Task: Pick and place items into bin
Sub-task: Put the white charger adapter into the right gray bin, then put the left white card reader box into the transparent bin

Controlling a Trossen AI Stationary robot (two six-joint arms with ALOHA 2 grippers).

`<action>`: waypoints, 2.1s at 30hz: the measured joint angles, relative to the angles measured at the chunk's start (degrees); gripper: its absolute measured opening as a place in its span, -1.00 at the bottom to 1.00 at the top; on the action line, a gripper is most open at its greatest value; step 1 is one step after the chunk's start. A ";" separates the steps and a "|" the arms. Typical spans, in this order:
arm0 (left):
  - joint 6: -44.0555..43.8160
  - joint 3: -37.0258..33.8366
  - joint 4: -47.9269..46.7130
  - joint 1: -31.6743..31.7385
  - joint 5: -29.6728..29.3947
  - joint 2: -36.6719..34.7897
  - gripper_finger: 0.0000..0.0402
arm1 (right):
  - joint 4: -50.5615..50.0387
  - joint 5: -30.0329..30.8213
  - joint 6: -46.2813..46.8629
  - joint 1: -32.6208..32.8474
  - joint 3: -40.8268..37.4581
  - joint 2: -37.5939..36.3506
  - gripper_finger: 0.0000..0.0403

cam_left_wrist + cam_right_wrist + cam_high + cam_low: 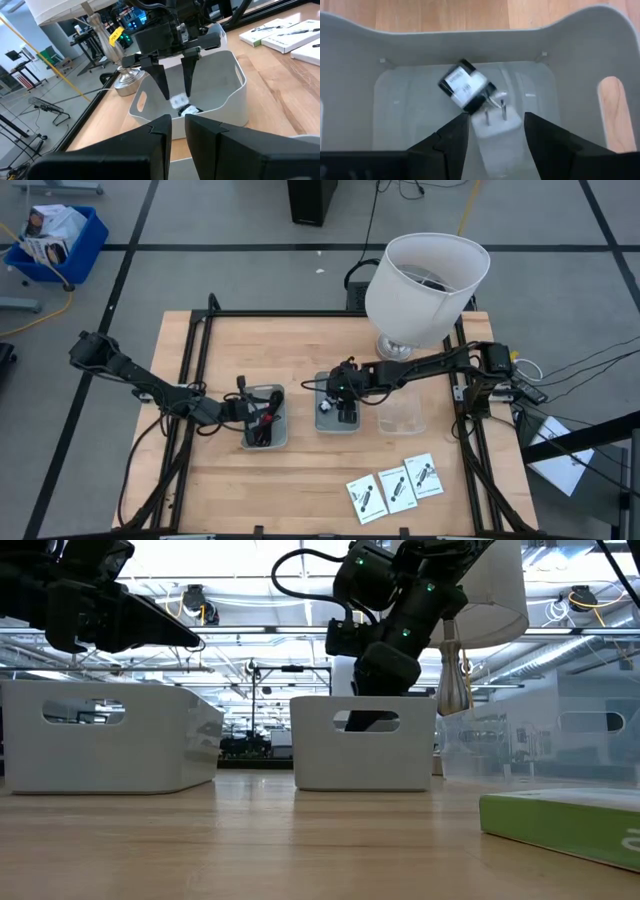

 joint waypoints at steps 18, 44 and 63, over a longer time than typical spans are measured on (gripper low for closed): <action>0.00 0.00 0.04 0.01 0.00 0.00 -0.69 | -1.37 -0.09 1.08 6.80 0.04 -17.36 -0.45; -1.31 0.00 0.01 0.02 -0.24 0.00 -0.69 | 31.56 10.80 2.08 19.80 -45.79 -57.41 -1.00; -5.85 0.37 2.02 -0.11 -7.17 0.00 -0.69 | 38.54 6.10 -5.49 18.42 -57.68 -73.84 -1.00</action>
